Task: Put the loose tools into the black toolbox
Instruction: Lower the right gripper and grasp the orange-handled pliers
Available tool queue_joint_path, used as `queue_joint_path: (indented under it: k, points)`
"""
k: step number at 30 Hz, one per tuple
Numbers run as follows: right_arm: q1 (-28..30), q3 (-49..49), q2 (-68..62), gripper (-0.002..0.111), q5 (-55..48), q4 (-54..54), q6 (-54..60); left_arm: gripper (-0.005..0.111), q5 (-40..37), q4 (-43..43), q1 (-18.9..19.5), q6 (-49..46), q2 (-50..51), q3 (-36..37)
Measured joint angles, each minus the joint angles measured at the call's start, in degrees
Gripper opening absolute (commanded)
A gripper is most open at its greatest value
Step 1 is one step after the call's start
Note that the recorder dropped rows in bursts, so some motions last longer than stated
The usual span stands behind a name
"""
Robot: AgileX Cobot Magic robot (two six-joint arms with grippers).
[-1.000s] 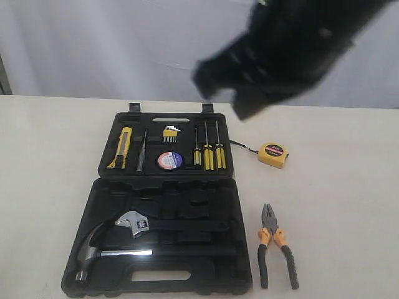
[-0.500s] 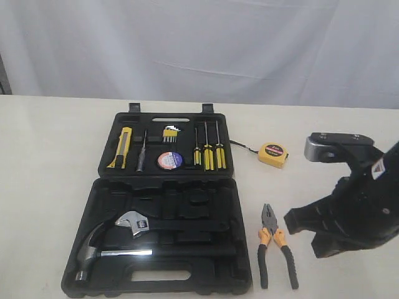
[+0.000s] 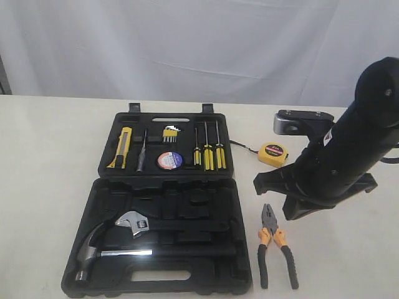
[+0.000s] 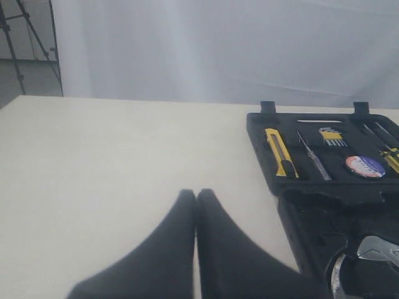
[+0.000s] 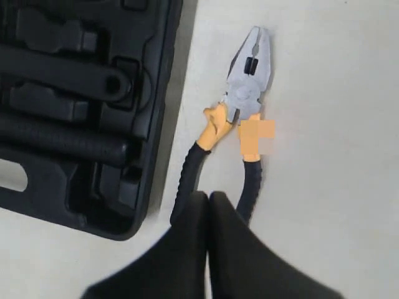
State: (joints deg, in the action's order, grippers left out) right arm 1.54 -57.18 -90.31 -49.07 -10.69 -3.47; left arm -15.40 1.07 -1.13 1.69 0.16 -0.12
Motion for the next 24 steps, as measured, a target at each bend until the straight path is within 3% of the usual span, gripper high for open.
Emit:
queue_joint_path:
  k: [16, 18, 24]
  points:
    - [0.0, 0.0, -0.63, 0.001, 3.52, 0.44, -1.66, 0.0, 0.0, 0.0, 0.0, 0.0, 0.0, 0.0]
    - [0.0, 0.0, -0.63, 0.008, 3.52, 0.44, -1.66, 0.0, 0.0, 0.0, 0.0, 0.0, 0.0, 0.0]
    - [0.0, 0.0, -0.63, 0.056, 3.67, 1.02, -1.66, 0.0, 0.0, 0.0, 0.0, 0.0, 0.0, 0.0]
